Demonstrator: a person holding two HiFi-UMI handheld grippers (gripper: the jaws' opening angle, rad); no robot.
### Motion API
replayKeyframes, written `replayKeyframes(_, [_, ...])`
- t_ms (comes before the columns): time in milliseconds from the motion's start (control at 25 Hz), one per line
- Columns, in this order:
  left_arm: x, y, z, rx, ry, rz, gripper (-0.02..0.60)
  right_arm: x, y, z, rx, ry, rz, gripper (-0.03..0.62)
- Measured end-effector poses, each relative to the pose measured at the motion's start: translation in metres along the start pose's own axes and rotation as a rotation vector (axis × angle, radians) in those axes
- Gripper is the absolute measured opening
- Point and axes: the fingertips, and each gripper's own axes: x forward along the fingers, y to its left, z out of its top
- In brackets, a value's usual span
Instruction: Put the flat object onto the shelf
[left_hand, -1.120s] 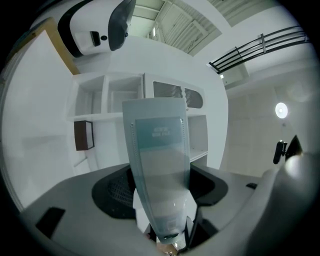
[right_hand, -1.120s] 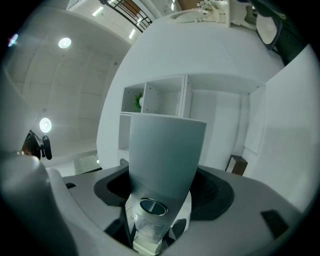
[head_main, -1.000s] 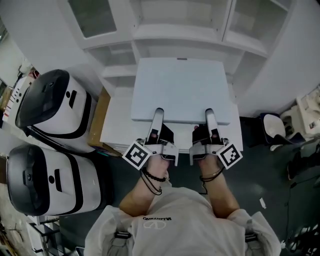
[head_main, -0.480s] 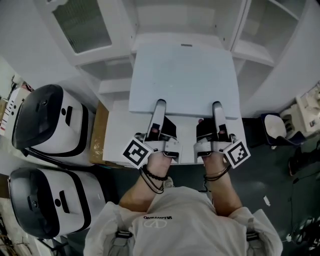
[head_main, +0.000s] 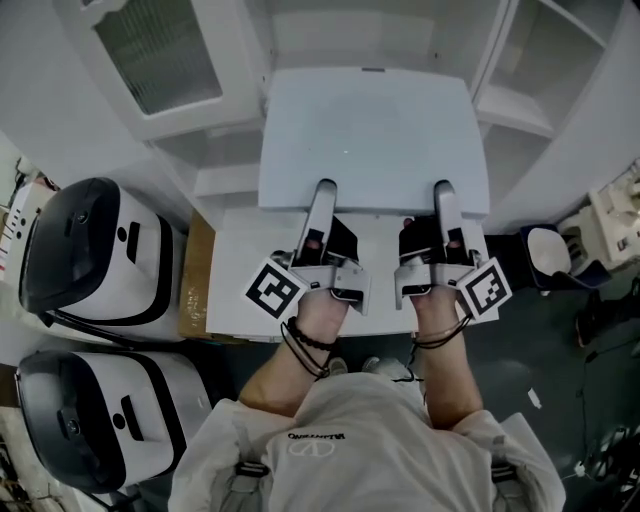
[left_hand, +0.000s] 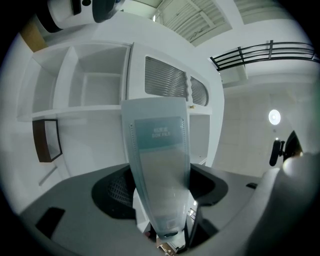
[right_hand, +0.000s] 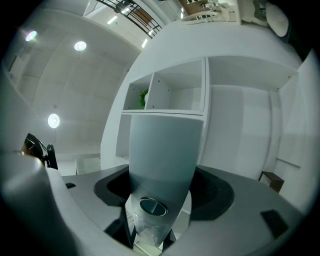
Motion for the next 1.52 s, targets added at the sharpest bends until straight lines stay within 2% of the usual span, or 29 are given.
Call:
replayKeyframes(280, [0.032, 0.004, 0.004, 0.014, -0.011, 0.016, 0.304, 0.026, -0.014, 0.011, 0.040, -0.014, -0.011, 0.330])
replayKeyframes(840, [0.083, 0.026, 0.016, 0.026, -0.054, 0.068, 0.305, 0.081, -0.048, 0.026, 0.079, 0.029, -0.065, 0.331])
replayKeyframes(1280, [0.115, 0.045, 0.029, 0.032, -0.074, 0.114, 0.305, 0.116, -0.072, 0.026, 0.101, 0.095, -0.142, 0.334])
replayKeyframes(1400, [0.120, 0.053, 0.034, 0.056, -0.077, 0.154, 0.305, 0.126, -0.076, 0.026, 0.105, 0.114, -0.164, 0.341])
replayKeyframes(1520, [0.126, 0.055, 0.038, 0.063, -0.082, 0.162, 0.305, 0.131, -0.079, 0.025, 0.105, 0.133, -0.187, 0.344])
